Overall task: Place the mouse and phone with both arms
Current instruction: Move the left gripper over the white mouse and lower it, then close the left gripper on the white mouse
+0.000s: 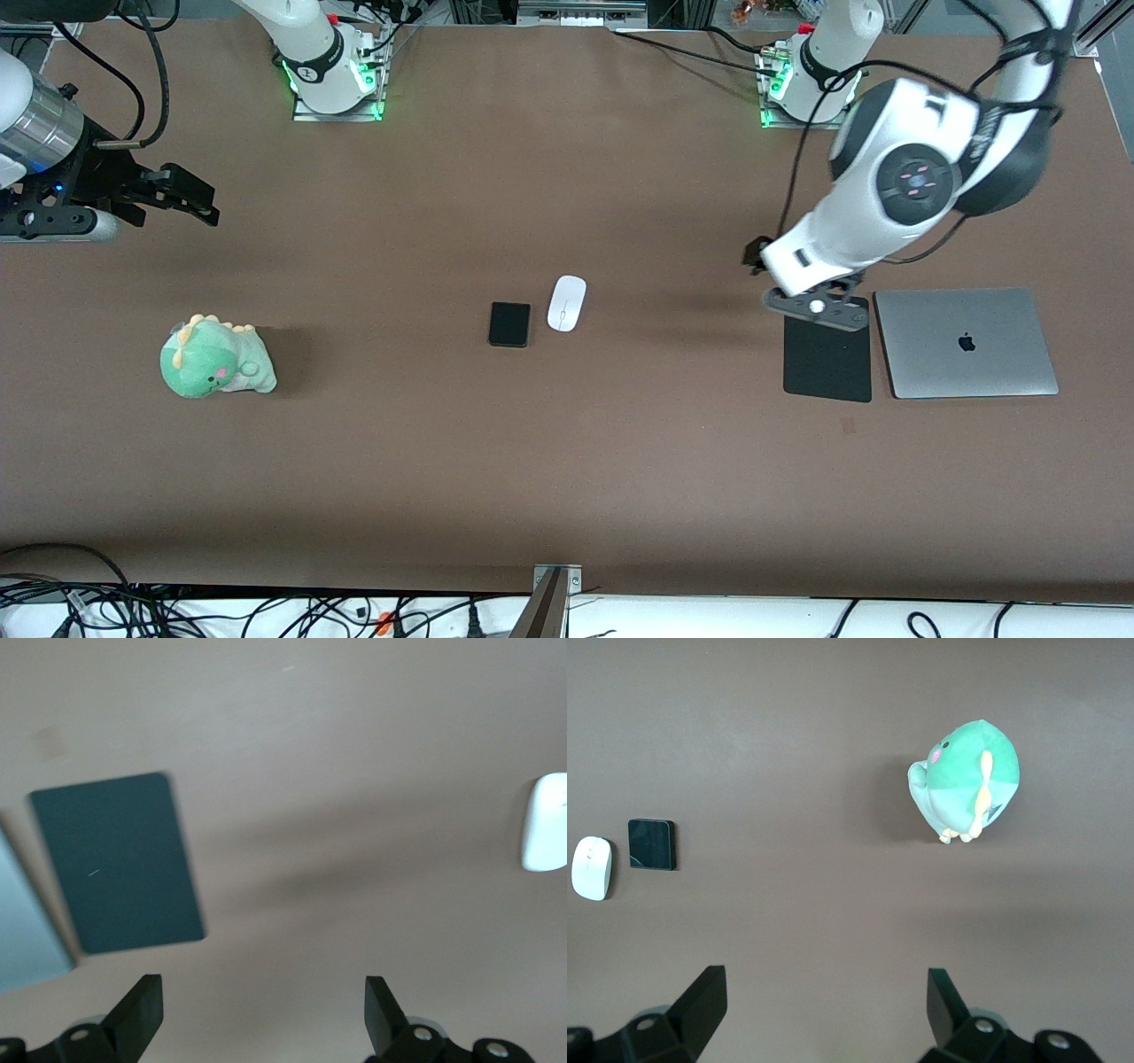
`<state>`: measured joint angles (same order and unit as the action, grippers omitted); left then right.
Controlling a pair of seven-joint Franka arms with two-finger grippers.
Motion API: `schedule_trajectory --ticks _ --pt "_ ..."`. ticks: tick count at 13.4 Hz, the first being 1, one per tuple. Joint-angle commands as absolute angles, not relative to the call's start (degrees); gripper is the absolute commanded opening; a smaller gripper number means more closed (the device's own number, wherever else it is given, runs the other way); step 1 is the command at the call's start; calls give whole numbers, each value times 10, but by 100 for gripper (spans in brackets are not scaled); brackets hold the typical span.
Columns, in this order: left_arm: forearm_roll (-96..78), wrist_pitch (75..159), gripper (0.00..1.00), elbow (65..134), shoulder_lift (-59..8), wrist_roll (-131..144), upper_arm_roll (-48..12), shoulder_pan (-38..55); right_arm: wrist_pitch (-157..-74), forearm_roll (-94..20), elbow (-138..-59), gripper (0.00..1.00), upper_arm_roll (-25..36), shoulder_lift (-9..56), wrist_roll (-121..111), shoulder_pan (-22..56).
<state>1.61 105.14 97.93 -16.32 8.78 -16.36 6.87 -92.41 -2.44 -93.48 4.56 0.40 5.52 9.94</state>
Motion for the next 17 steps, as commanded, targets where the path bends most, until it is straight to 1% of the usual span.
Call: schedule_trajectory --ticks 1,2,4,8,11,14,15,17 --pt "14 1103 100 913 -242 116 -162 118 -913 -31 -921 100 43 10 51 95" --pt "18 1145 100 916 -263 141 -161 146 -913 -31 -921 100 43 10 51 95" --pt "22 1199 100 914 -309 180 -158 186 -912 -31 -921 100 43 10 50 95" --pt "22 1343 100 913 -389 206 -156 232 -912 -31 -920 100 43 10 50 95" --pt "67 1362 100 912 -417 269 -120 316 -912 -31 -920 100 43 10 49 95" --pt "76 1384 100 880 -453 290 -119 342 -912 -30 -921 100 43 10 48 95" --pt "76 1387 100 879 -454 290 -118 345 -912 -30 -920 100 43 10 49 95" --pt "76 1422 100 880 -466 290 -118 346 -912 -30 -920 100 43 10 48 95"
